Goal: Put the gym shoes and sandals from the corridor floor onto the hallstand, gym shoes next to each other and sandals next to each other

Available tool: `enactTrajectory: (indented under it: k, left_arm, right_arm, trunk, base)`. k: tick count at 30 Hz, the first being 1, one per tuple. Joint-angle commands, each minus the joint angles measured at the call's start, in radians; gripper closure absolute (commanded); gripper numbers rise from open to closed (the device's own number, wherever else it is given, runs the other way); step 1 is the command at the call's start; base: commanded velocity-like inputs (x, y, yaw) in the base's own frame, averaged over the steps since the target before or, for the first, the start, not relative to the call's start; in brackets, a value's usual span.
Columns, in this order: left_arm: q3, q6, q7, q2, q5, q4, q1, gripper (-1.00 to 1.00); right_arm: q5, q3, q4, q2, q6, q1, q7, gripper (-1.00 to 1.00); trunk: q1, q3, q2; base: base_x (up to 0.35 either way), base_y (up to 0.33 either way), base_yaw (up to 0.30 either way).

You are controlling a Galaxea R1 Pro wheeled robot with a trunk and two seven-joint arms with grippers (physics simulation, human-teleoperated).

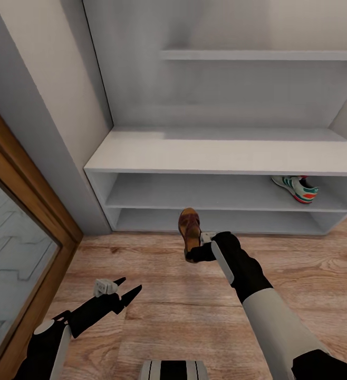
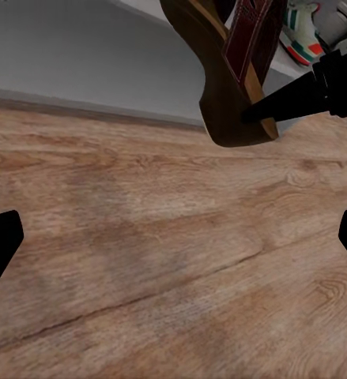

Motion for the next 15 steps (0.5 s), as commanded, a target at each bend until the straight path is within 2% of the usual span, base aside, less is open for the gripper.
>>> enactTrajectory:
  k: [1,4,15]
  left_arm:
    - [0.000,0.000,0.000,0.000,0.000,0.000,0.000,-1.00]
    - [0.000,0.000,0.000,0.000,0.000,0.000,0.000,-1.00]
    - [0.000,0.000,0.000,0.000,0.000,0.000,0.000,-1.00]
  right_arm:
    - [-0.003,0.000,0.000,0.000,0.000,0.000,-0.002,1.00]
    - [-0.003,-0.001,0.000,0.000,0.000,0.000,-0.002,1.00]
    - [-0.003,-0.001,0.000,0.000,0.000,0.000,-0.002,1.00]
  trunk:
    - [0.000,0.000,0.000]
    - [0.000,0.000,0.000]
    - [0.000,0.000,0.000]
  base:
    - [0.063,0.000,0.000]
    - [0.194,0.000,0.000]
    - [0.283,0.000,0.000]
